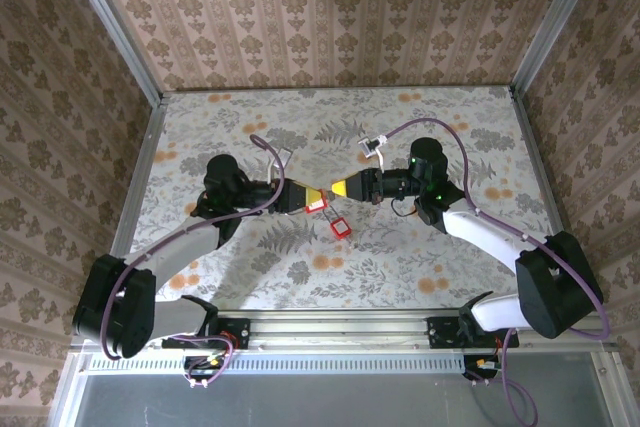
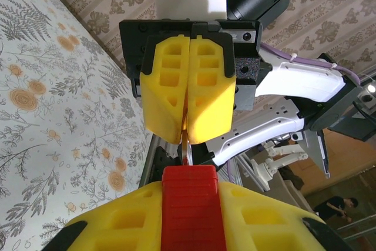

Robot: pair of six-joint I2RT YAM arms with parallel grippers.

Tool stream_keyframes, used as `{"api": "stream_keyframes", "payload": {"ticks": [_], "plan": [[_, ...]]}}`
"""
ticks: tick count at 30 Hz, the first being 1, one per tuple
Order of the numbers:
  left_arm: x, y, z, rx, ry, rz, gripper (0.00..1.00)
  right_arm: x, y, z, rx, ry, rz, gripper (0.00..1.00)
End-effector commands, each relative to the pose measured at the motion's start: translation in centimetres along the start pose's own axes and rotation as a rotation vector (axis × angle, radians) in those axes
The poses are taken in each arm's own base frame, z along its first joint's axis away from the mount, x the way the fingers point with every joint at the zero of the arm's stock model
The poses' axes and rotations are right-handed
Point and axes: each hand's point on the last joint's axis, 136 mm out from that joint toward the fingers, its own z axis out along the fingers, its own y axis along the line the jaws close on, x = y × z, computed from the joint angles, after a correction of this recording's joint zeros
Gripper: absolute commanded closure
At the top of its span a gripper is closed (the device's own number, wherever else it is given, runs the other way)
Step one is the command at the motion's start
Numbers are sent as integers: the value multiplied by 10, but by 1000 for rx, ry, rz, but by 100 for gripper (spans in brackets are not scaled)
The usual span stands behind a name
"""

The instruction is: Unlock with the key

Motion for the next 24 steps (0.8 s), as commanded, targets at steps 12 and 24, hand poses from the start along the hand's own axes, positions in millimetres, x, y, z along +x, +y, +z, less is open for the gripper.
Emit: {"api": "stream_keyframes", "payload": {"ticks": [12,24], "plan": [[-19,-11,6,38,-12,101,100,32,24,27,-103,119,-4,100],[-32,0,-9,47,-98,61,42,22,8,23,3,59,-15,100]]}}
